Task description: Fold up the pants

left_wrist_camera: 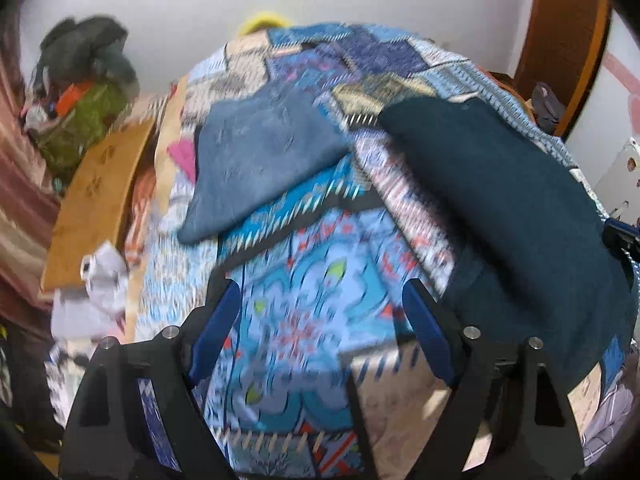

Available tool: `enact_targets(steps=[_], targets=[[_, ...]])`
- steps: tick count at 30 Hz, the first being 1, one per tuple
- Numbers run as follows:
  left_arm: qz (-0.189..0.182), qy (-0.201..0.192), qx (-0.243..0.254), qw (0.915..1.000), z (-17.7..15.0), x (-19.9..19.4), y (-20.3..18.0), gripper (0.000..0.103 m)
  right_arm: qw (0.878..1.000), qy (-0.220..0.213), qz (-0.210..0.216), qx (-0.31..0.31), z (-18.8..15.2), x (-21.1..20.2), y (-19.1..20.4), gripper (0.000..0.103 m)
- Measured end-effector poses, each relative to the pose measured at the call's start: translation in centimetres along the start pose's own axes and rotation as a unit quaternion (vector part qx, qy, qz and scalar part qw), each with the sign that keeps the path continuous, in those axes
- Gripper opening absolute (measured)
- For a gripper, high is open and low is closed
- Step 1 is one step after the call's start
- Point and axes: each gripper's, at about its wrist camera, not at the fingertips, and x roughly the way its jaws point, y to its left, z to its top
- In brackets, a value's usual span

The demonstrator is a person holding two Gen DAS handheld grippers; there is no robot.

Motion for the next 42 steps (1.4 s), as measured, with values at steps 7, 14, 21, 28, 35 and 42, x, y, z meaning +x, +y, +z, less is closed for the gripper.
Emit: enact_targets(steps=[7, 14, 21, 28, 35, 42], targets=[[-0.019, -0.034, 0.021, 0.999, 5.9, 0.3, -2.1, 0.089, 0.999, -0.04, 0.007, 0.009, 4.1, 0.0, -1.4, 0.039], [-0.025, -0.042, 0.013, 0.9988, 11.4, 3.7, -3.2, 0.095, 0.999, -0.037, 0.008, -0.004, 7.7, 3.2, -2.3, 0.042], [-0.067, 0.019, -0.008, 0.9976, 14.7, 9.2, -3.7, 0.095, 0.999, 0.012, 0.023, -0.025, 11.2, 9.5, -3.2, 0.045], [-0.089, 0.073, -0.007, 0.9934, 15.6, 13.7, -4.9, 0.095, 0.996, 0.052, 0.065, -0.025, 14.0, 14.2, -3.1, 0.04], [-0.06, 0.058, 0.03, 0.9961, 15.7, 15.2, -6.0, 0.095, 0.996, 0.032, 0.035, -0.072, 13.6, 14.3, -2.3, 0.009], [-0.051, 0.063, 0.028, 0.9963, 15.3, 17.0, -6.2, 0.095, 0.993, 0.055, -0.009, -0.101, 12.5, 16.7, -2.2, 0.01]])
